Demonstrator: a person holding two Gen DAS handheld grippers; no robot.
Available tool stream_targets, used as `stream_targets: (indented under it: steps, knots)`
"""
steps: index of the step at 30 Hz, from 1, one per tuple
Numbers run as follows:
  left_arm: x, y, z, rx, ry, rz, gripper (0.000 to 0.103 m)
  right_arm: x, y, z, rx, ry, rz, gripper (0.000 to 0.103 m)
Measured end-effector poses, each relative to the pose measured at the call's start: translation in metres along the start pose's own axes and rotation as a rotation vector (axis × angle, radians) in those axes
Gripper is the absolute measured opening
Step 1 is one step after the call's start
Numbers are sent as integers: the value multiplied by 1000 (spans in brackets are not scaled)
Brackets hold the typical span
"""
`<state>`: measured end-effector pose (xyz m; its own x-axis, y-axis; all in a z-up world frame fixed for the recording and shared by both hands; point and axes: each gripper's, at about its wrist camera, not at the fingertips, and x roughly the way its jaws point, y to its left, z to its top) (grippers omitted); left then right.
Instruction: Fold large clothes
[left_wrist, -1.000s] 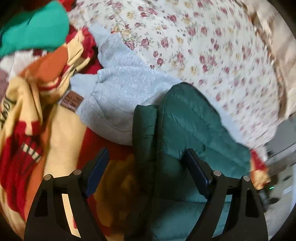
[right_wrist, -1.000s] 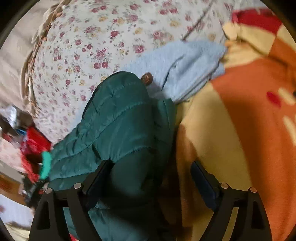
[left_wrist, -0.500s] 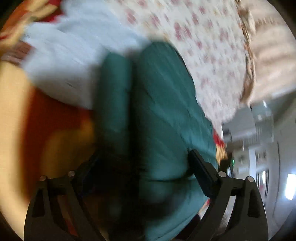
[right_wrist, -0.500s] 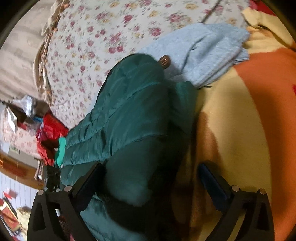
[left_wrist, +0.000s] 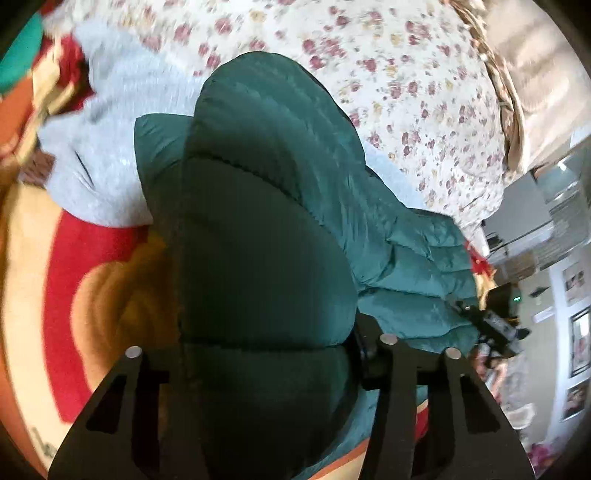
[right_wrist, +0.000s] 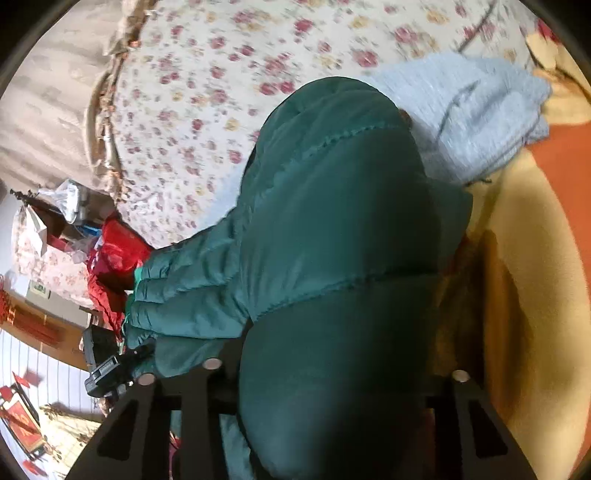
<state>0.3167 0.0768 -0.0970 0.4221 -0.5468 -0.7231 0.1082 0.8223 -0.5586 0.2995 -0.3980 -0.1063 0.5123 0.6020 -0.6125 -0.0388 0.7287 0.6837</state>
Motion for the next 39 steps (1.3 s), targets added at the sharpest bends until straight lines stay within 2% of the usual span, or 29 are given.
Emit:
stream_targets:
  steps: [5,11,21,26,33,39]
  knots:
    - [-19,-20,-8,46,-36,38,42,-22,26,-5,-55,-38,19,37]
    - [-36,-30,-17,56,-52,40,42,-39,41,-19,-78,-54,40,37]
    - [-48,-23,-48,46,-51,54,42,-43,23,-46,-21,-40,53,37]
    - [-34,-11,-46,-6,-23,78,42,-33,6,-43,50,-28,38,37]
    - [-50,-29,-30,62,-81,85,42,-43,32,-24,-18,-68,56,37]
    - [-48,-23,-9,41,-107,83,42,-30,38,-7,-5,-80,78,37]
